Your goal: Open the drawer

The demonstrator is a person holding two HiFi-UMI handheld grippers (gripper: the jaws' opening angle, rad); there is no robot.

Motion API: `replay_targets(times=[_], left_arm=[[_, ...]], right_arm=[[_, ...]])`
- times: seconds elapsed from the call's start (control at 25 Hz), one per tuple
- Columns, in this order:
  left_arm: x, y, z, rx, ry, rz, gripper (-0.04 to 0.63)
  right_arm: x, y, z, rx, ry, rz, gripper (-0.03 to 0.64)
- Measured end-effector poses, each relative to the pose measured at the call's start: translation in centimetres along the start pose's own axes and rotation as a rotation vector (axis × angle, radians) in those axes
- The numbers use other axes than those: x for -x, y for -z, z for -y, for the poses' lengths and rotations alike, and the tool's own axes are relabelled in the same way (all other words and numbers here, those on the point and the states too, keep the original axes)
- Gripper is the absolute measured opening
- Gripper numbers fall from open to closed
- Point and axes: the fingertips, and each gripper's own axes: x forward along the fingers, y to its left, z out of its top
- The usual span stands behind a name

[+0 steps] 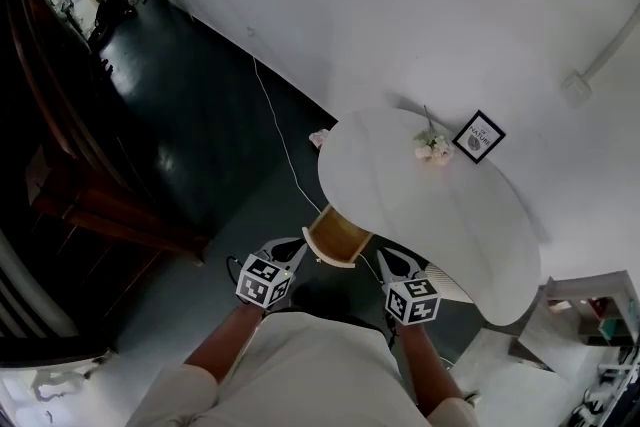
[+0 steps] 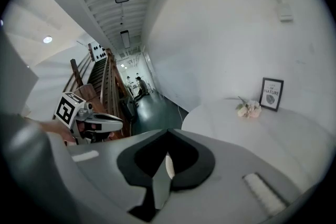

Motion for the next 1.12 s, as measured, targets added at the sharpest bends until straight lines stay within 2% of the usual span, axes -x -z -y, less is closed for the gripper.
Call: replay_targets(times=[0.44,0.72,0.84,1.12], left_arm=[[4.4,-8.8,1.9,-0.222,-0.052,0.243,0.008],[6.7,-11.7,3.4,-0.198,-0.018,0.367,0.006],[6.9,-12.0,3.6,-0.2,-0.015,0.379,0.006],[6.9,-11.4,3.6,-0.138,-0.002,0.377,0.006]], right_arm=[[5.5,-8.1,-0.3,0.238,0.102,0.231,0.011],[8.4,-10.0,-0.5,0.323,0.135,0.306,0.011],[8.9,-10.5,-0.3,0.318,0.144,0.34,0.011],[9.3,-10.6,-0.3,0.3,0.143,0.354,0.011]])
